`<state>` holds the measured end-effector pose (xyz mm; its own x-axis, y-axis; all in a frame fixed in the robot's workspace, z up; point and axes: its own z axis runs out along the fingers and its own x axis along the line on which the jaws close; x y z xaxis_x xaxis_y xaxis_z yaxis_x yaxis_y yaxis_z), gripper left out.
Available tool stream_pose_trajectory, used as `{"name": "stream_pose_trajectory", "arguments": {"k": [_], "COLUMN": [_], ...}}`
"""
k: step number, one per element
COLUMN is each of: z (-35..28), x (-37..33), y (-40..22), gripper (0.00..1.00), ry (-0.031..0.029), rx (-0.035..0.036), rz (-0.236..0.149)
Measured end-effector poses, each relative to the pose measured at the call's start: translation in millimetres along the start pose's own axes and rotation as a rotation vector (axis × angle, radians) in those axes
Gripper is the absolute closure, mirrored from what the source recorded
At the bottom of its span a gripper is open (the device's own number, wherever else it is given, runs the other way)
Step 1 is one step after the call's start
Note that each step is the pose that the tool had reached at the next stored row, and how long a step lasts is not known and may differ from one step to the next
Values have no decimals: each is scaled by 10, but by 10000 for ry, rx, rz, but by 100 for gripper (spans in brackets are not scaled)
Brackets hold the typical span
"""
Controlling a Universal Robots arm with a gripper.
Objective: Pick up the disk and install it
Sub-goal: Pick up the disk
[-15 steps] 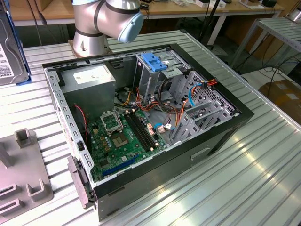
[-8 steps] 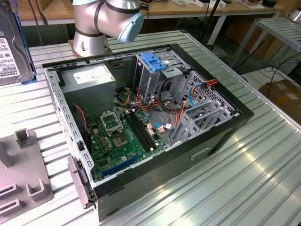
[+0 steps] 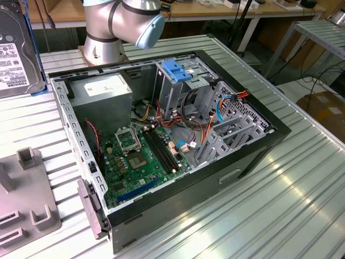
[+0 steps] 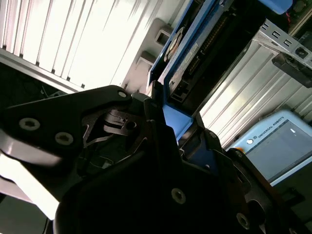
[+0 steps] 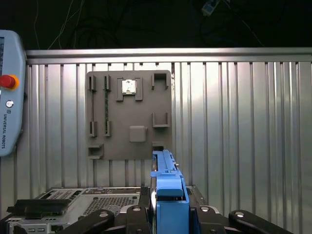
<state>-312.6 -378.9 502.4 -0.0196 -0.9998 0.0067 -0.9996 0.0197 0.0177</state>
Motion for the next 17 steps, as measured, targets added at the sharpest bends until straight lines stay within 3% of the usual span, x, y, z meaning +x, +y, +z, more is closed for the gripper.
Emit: {"name": "stream_pose_trajectory", "arguments": {"k": [2, 3, 9, 17], "z": [8, 12, 17, 24], "x": [-4, -6, -7, -9], "y": [-220, -296, -375, -433], "gripper": [63, 63, 63, 63], "ry": [0, 0, 0, 1], "rx": [0, 0, 0, 0], "rz": [0, 0, 0, 0]}}
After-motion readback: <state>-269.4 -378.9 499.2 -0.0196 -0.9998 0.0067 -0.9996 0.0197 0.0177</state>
